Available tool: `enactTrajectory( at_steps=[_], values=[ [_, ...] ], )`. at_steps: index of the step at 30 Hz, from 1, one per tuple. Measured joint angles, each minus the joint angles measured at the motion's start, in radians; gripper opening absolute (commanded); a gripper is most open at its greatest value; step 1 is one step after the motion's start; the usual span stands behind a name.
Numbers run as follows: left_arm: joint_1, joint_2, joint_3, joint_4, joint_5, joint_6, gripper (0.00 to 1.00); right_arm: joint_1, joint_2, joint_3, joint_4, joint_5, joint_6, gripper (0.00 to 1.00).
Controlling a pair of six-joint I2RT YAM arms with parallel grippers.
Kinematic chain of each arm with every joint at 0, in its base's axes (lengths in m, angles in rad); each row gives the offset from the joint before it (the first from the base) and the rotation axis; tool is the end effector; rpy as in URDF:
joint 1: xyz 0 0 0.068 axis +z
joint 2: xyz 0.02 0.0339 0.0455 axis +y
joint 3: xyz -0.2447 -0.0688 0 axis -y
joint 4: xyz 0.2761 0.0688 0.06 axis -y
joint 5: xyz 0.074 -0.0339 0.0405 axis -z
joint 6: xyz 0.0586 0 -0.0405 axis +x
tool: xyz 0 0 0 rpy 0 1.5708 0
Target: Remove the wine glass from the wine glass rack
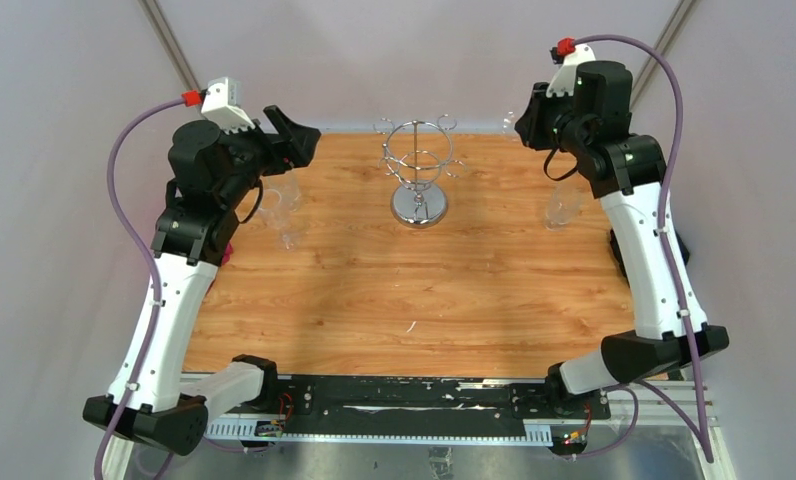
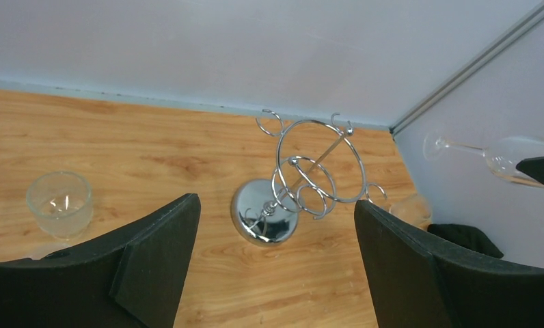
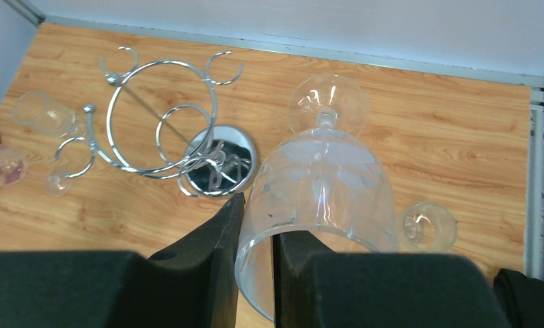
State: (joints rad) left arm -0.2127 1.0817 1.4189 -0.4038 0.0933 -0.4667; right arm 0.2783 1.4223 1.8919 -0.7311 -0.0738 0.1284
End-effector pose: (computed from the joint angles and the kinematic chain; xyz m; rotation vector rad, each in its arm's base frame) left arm 0.2704 -0.0640 0.4687 -0.1391 1.6649 -0.5938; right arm 0.3169 0.0950 0.4997 -0.1903 1.8362 0.3528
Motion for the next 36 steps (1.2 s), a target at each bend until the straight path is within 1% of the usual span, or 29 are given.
enactTrajectory(
  at_steps=[5,8,10,19,36],
  values=[
    [0.000,0.018,0.000,-0.003,-0.001,0.000,0.90,-0.064,0.062,0.037,-0.023,0.005,0.002,0.00],
    [0.000,0.023,-0.001,-0.003,-0.002,0.000,0.95,-0.097,0.098,0.043,-0.039,0.006,0.005,0.00],
    [0.000,0.024,-0.002,-0.004,-0.001,0.000,0.95,-0.115,0.117,0.043,-0.051,0.005,0.006,0.00],
    [0.000,0.031,-0.011,-0.003,0.000,0.000,0.96,-0.166,0.172,0.058,-0.060,-0.011,0.010,0.00],
    [0.000,0.042,-0.024,-0.003,0.000,0.000,0.96,-0.246,0.401,0.237,-0.109,-0.066,0.015,0.00]
  ],
)
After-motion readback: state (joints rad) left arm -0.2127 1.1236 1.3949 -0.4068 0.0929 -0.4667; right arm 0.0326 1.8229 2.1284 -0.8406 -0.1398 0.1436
